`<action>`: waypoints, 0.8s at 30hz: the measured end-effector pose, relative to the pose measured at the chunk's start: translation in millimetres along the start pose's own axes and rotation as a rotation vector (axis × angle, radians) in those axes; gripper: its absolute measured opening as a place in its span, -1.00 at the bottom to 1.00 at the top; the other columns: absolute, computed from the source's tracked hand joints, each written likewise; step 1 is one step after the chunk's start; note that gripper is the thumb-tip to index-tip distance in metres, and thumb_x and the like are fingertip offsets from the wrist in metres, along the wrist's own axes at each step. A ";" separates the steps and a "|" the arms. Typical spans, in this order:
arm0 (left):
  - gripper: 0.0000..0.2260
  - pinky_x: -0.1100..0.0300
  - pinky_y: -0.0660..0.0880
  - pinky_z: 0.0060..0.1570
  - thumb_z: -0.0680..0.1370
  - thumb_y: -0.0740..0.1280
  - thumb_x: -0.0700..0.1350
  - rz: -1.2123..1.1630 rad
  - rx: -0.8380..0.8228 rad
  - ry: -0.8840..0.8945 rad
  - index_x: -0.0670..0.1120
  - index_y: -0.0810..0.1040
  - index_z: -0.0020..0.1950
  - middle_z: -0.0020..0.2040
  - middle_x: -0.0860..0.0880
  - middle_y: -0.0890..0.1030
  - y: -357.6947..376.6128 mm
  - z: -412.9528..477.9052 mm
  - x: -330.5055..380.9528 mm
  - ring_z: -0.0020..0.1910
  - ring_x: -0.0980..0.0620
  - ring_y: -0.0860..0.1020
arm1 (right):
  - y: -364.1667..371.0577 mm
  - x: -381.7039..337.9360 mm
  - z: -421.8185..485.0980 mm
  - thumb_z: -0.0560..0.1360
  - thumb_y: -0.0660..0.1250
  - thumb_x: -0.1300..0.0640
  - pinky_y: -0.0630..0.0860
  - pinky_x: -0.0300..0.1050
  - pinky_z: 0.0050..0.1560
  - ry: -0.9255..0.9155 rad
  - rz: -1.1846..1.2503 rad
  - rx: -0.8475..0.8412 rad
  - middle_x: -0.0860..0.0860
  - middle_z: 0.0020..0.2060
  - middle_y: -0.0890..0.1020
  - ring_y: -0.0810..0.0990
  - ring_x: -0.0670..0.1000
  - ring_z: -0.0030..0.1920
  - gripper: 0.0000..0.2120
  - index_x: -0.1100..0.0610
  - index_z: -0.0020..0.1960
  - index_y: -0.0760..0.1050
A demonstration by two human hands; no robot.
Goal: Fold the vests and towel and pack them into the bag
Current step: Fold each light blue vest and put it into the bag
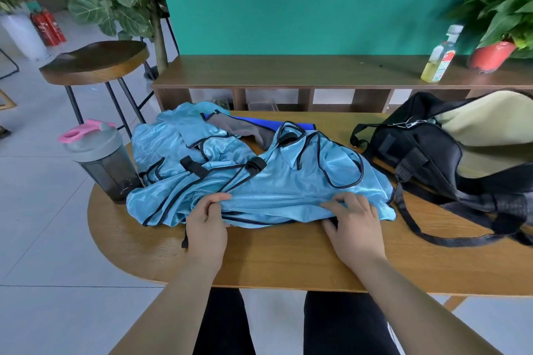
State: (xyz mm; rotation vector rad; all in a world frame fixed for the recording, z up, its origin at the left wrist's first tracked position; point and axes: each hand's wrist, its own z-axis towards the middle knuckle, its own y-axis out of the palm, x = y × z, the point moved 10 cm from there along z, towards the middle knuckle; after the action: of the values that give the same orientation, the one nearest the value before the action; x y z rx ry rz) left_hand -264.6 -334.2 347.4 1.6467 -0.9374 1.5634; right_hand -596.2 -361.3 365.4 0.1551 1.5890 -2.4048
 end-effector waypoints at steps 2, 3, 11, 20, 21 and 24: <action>-0.61 -0.05 0.65 0.04 0.69 0.15 -0.27 -0.093 -0.027 -0.060 0.01 0.76 0.02 0.11 -0.01 0.70 2.0 0.6 -4.0 -0.11 0.03 0.71 | -2.3 12.8 2.2 0.54 0.46 0.11 0.47 0.11 0.27 0.117 0.042 0.003 -0.05 0.14 0.59 0.50 0.08 0.19 -0.71 0.01 0.25 0.66; -0.61 -0.02 0.65 0.03 0.67 0.14 -0.30 -0.127 -0.053 -0.078 -0.02 0.76 0.04 0.12 -0.06 0.71 4.4 -0.8 -3.1 -0.07 -0.03 0.73 | -4.4 18.4 2.8 0.55 0.44 0.17 0.49 0.11 0.26 0.174 0.092 0.007 -0.03 0.14 0.60 0.51 0.09 0.19 -0.71 0.05 0.26 0.63; -0.64 0.31 0.53 -0.05 0.62 0.42 -0.21 0.473 -0.269 0.226 0.30 0.59 0.17 -0.02 0.16 0.65 36.1 -11.2 8.2 -0.04 0.27 0.61 | -22.0 46.4 -8.1 0.63 0.27 0.30 0.39 -0.09 -0.28 0.411 0.406 0.101 -0.03 -0.20 0.58 0.56 0.03 -0.24 -0.69 0.07 0.34 0.44; -0.75 0.17 0.43 0.13 0.52 0.54 -0.15 0.716 -0.168 0.527 0.09 0.53 0.06 0.15 0.10 0.44 37.6 -13.1 20.2 0.16 0.07 0.44 | -16.8 37.2 -7.9 0.55 0.47 0.13 0.55 -0.05 -0.34 0.385 0.475 0.000 -0.09 -0.29 0.60 0.59 -0.06 -0.34 -0.63 -0.08 0.27 0.42; -0.76 0.14 0.44 0.13 0.52 0.52 -0.11 0.783 -0.196 0.552 0.10 0.50 0.04 0.15 0.10 0.42 43.3 -12.3 17.7 0.17 0.06 0.41 | -14.0 34.1 -7.0 0.54 0.49 0.08 0.58 -0.06 -0.29 0.361 0.471 -0.039 -0.14 -0.24 0.62 0.60 -0.11 -0.30 -0.61 -0.10 0.28 0.42; -0.78 0.02 0.48 0.15 0.54 0.49 -0.04 0.968 -0.240 0.604 0.10 0.46 0.02 0.11 0.09 0.43 59.5 -9.1 11.1 0.12 0.01 0.40 | -10.2 27.9 -4.3 0.54 0.48 0.09 0.56 -0.14 -0.21 0.281 0.385 -0.087 -0.20 -0.10 0.62 0.59 -0.16 -0.18 -0.62 -0.10 0.31 0.48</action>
State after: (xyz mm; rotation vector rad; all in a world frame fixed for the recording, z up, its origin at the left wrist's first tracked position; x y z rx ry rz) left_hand -320.0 -357.7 358.6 0.4341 -1.5837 2.2409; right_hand -626.0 -357.8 366.5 0.7390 1.5953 -2.0800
